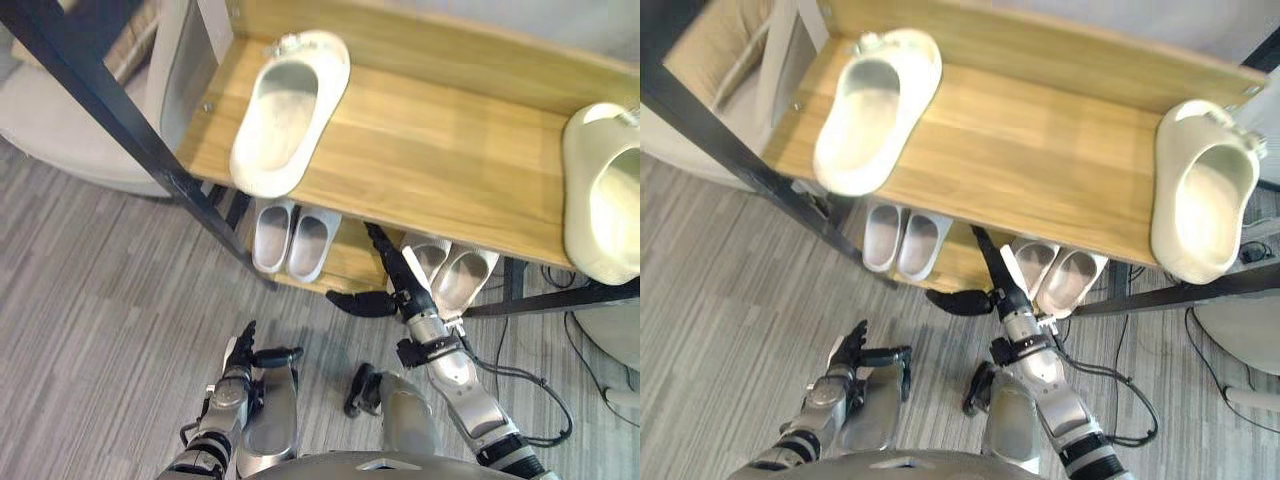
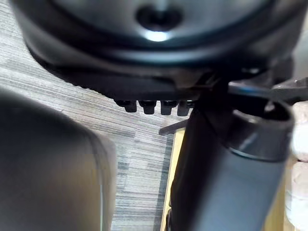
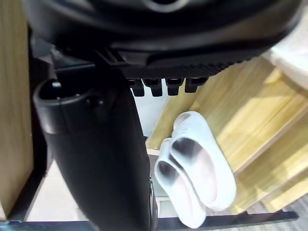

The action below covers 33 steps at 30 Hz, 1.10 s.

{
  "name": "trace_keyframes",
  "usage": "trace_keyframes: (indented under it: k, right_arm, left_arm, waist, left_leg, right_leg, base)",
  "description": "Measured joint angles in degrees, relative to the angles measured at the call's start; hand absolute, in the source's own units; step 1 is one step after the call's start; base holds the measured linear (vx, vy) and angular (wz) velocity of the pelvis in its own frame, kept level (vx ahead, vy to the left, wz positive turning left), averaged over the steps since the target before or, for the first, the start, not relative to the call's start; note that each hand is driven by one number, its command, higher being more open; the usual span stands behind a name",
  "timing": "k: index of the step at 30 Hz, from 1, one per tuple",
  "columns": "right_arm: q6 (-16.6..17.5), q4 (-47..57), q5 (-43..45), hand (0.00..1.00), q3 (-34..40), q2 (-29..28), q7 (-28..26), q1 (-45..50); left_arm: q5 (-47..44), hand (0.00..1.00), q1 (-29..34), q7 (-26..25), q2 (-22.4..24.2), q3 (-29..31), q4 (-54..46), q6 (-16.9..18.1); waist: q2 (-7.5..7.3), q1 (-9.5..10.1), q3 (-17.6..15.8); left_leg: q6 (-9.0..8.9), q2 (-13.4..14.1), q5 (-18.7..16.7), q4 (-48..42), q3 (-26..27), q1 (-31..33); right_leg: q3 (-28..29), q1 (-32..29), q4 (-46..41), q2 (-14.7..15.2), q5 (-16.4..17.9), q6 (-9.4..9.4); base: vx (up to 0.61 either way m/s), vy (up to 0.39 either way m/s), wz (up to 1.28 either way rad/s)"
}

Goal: Organize the slippers on the shoe rack

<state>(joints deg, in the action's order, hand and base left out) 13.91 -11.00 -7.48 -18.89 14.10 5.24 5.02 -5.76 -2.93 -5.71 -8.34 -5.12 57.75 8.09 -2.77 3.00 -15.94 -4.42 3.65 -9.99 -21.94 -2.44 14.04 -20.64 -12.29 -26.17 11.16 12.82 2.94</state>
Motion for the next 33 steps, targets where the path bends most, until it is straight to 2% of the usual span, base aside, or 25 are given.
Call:
trace_keyframes:
  k: [5, 10, 11, 18, 27, 33]
  right_arm:
    - [-1.6, -7.3, -2.8, 1.00, 2.4, -0.3, -0.3, 2.8]
    - [-2.2, -10.3, -3.7, 1.00, 4.3, -1.5, -0.8, 4.4]
    - [-2.2, -11.3, -3.7, 1.00, 4.4, -1.7, -0.9, 4.8]
    - [-2.9, -16.5, -1.2, 1.00, 4.7, -3.9, -2.5, 6.0]
    - [-4.2, -20.4, 1.3, 1.00, 6.6, -5.3, -3.9, 7.3]
    - [-4.6, -22.7, 2.1, 1.00, 6.6, -5.3, -4.7, 7.2]
  left_arm:
    - [1.9, 1.00, 2.5, 0.1, 1.6, -0.7, 1.2, -0.3]
    - [2.3, 1.00, 4.0, 0.3, 2.2, -0.7, 1.3, -0.7]
    - [3.0, 1.00, 4.4, 0.2, 2.4, -0.6, 1.5, -0.7]
    - [4.3, 1.00, 4.9, 0.6, 3.0, -0.1, 1.7, -0.8]
    - [4.4, 1.00, 5.7, 0.8, 3.1, 0.1, 1.7, -0.8]
    - [5.9, 1.00, 5.7, 0.8, 3.3, 0.4, 1.6, -0.8]
  waist:
    - [2.94, -0.27, 3.8]
    - [4.09, -0.44, 5.8]
    - [4.16, -0.45, 6.7]
    - [4.40, -0.57, 7.6]
    - [4.16, -0.70, 8.7]
    - [4.09, -0.72, 8.9]
  left_leg:
    - [-0.20, 0.4, 4.3, 10.4, 1.4, -6.3]
    - [-0.83, 1.0, 6.7, 16.0, 1.9, -10.1]
    - [-1.07, 1.0, 7.2, 16.8, 1.9, -10.3]
    - [-0.63, 0.9, 8.7, 19.8, 1.8, -13.0]
    - [-0.16, 0.6, 9.4, 21.9, 1.8, -15.7]
    - [-0.05, 0.5, 9.4, 22.7, 1.7, -16.6]
  right_leg:
    - [0.1, 5.4, 10.4, -2.3, -4.9, 0.52]
    - [0.2, 9.4, 17.5, -4.1, -8.4, 0.54]
    - [0.2, 10.0, 19.2, -4.5, -9.3, 0.50]
    - [0.2, 14.4, 26.6, -5.8, -13.3, 0.51]
    - [0.2, 17.8, 31.0, -6.9, -15.3, 0.41]
    - [0.2, 18.5, 31.0, -7.0, -15.2, 0.41]
  base:
    - [0.08, 0.006, -0.11]
    - [0.02, -0.007, -0.06]
    - [0.00, 0.000, 0.00]
    - [-0.03, 0.015, 0.00]
    - [-0.01, 0.005, 0.00]
    - [0.00, 0.000, 0.00]
